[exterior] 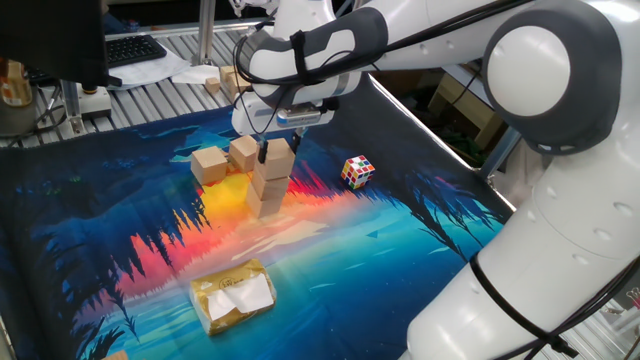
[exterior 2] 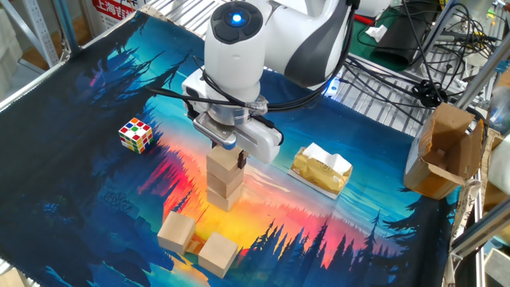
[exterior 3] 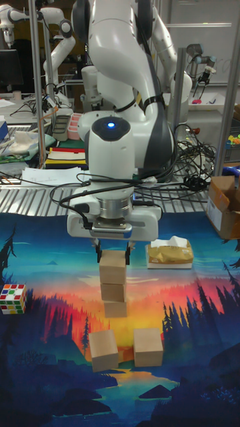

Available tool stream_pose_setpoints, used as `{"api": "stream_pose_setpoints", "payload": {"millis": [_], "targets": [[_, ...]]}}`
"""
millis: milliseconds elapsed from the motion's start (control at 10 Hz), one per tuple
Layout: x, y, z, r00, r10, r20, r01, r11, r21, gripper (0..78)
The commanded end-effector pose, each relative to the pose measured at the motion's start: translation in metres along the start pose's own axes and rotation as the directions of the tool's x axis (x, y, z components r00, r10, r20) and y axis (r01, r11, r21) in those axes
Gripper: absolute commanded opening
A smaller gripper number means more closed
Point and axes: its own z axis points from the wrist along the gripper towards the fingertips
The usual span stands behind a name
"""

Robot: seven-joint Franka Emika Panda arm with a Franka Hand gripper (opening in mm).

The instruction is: Stack the blocks in a vertical line of five

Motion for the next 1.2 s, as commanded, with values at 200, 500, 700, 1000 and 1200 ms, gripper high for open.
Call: {"api": "stream_pose_setpoints", "payload": {"millis": [200,500,700,1000,1200], "targets": [[-0.0020,0.0015,0.0008,1.000,0.020,0.005,-0.020,1.000,0.000,1.2],[-0.0023,0.0013,0.0011,0.999,0.037,0.007,-0.037,0.999,0.011,1.2],[-0.0024,0.0013,0.0011,0.999,0.043,0.008,-0.043,0.999,0.014,1.2],[-0.0019,0.0012,0.0014,0.999,0.047,0.004,-0.047,0.999,0.006,1.2],[-0.0015,0.0011,0.0017,0.998,0.056,0.004,-0.056,0.998,0.006,1.2]]}}
